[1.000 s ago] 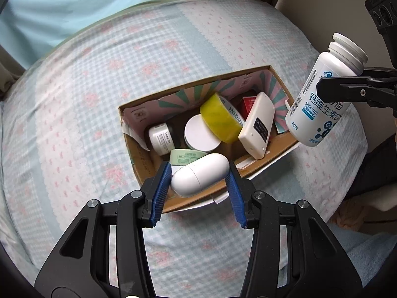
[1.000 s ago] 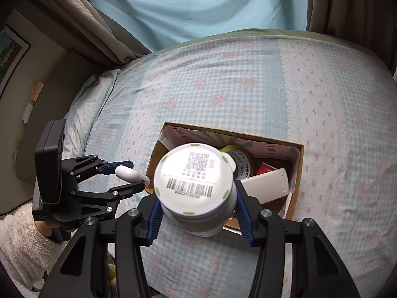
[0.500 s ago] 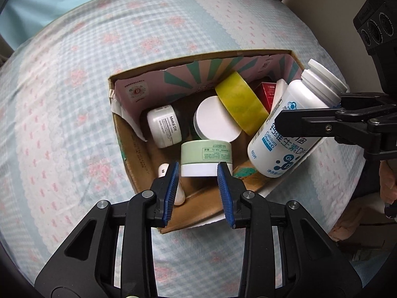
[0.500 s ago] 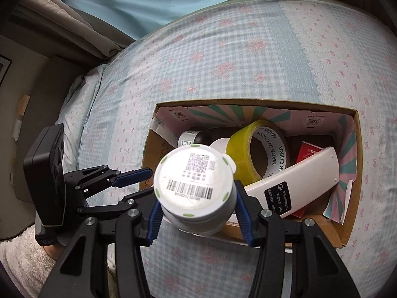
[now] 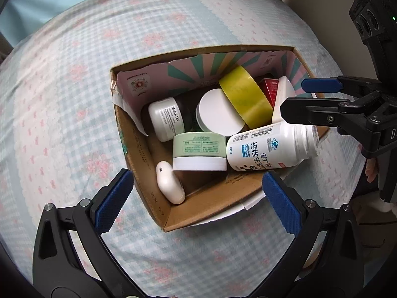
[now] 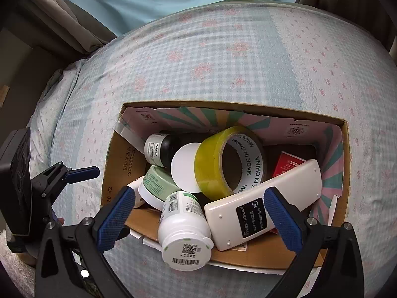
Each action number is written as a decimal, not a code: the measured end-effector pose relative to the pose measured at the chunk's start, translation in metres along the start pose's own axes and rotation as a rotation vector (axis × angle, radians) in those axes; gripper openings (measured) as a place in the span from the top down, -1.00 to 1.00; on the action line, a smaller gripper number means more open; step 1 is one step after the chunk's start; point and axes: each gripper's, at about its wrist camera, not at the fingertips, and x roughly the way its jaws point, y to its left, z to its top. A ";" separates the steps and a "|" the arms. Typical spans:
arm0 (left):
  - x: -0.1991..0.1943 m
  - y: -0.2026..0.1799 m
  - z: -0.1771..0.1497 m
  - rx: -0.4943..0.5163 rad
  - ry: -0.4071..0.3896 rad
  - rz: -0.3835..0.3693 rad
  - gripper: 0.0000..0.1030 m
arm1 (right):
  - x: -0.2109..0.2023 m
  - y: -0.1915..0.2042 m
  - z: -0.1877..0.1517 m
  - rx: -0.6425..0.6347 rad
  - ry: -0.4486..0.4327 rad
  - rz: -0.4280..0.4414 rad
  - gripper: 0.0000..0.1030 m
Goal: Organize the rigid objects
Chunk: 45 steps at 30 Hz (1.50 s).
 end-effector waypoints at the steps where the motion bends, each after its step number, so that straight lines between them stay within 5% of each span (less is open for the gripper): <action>1: -0.001 0.001 0.001 -0.006 0.001 0.000 -1.00 | 0.000 -0.001 0.000 -0.002 0.006 0.004 -1.00; 11: -0.016 -0.009 -0.003 -0.009 -0.010 0.008 -1.00 | -0.019 -0.008 -0.011 0.041 -0.006 0.017 -1.00; 20: -0.080 -0.028 -0.010 -0.022 -0.093 0.080 -1.00 | -0.076 0.001 -0.021 0.044 -0.066 -0.003 -1.00; 27: -0.179 -0.059 -0.017 -0.104 -0.250 0.171 -1.00 | -0.162 0.013 -0.032 0.009 -0.158 -0.029 -1.00; 35: -0.299 -0.135 -0.014 -0.185 -0.487 0.252 -1.00 | -0.295 0.022 -0.051 -0.050 -0.333 -0.129 -1.00; 45: -0.360 -0.237 -0.020 -0.204 -0.636 0.252 -1.00 | -0.411 0.004 -0.096 -0.034 -0.546 -0.222 -1.00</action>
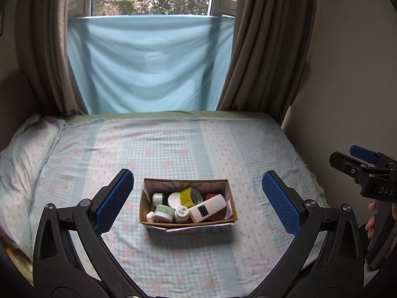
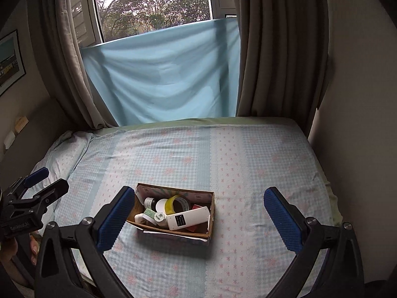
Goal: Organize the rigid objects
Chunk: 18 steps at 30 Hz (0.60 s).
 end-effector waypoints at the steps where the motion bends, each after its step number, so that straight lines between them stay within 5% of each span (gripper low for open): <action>1: -0.004 -0.007 -0.001 0.002 -0.011 0.008 -1.00 | -0.006 -0.003 -0.003 -0.001 -0.013 -0.010 -1.00; 18: -0.016 -0.071 -0.018 0.034 -0.067 0.047 -1.00 | -0.041 -0.052 -0.024 0.012 -0.076 -0.073 -1.00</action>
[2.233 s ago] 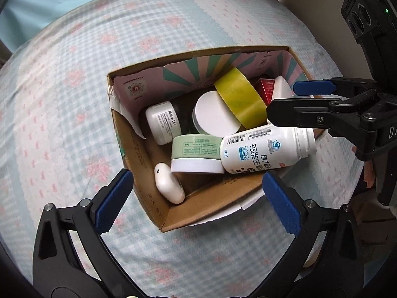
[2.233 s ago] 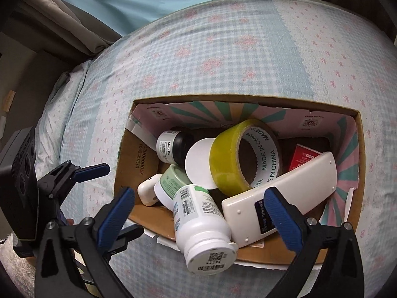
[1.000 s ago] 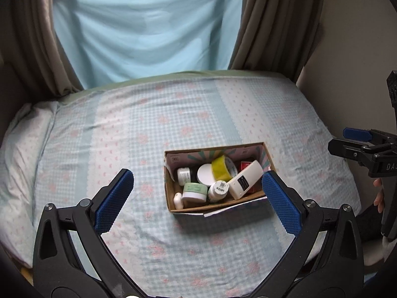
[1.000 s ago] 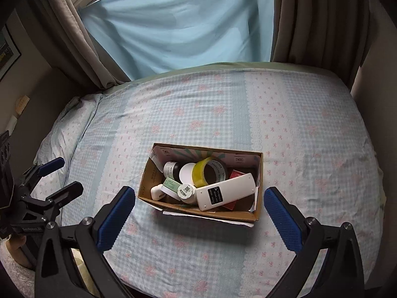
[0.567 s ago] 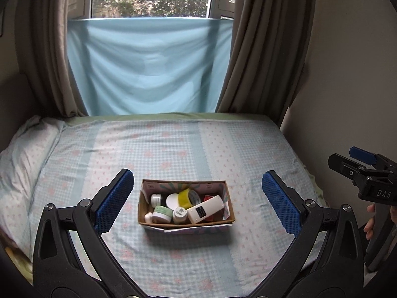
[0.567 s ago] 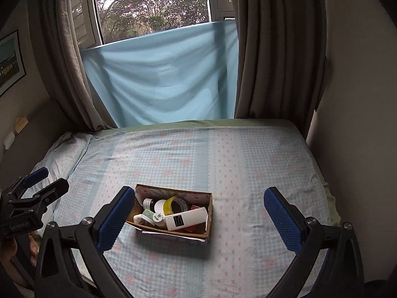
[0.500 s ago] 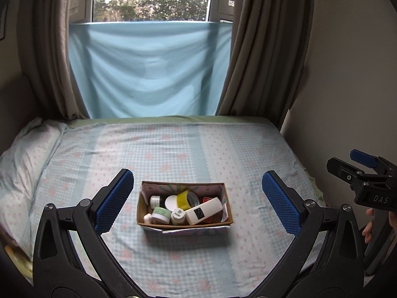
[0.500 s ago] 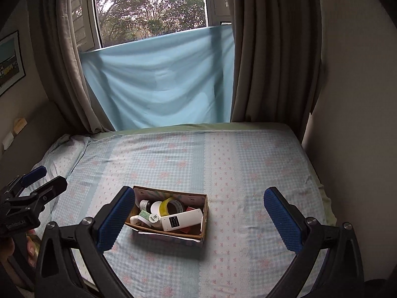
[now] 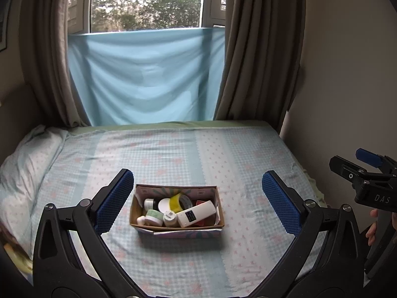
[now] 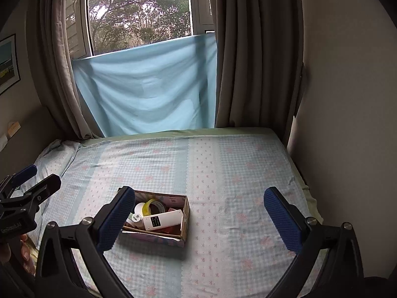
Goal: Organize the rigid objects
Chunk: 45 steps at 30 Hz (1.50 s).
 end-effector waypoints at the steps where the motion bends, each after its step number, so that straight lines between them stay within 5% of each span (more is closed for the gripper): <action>1: 0.000 -0.001 0.000 0.002 0.000 0.000 -1.00 | -0.001 -0.001 0.000 0.001 -0.003 -0.007 -1.00; 45: 0.005 -0.003 0.000 0.012 -0.026 0.018 -1.00 | 0.002 -0.001 0.006 -0.015 -0.040 -0.043 -1.00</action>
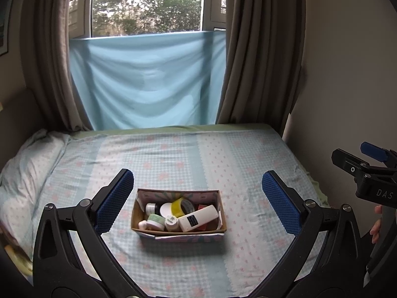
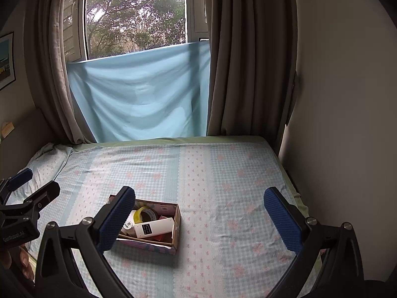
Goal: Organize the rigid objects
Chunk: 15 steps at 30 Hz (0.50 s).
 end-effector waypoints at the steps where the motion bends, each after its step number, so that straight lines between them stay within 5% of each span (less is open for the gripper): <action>1: 0.000 0.000 0.000 0.000 -0.001 0.002 -1.00 | 0.000 0.000 0.000 0.000 0.000 0.000 -1.00; 15: 0.000 0.001 0.002 0.000 0.003 -0.027 -1.00 | -0.001 0.002 0.004 0.002 -0.011 -0.008 -1.00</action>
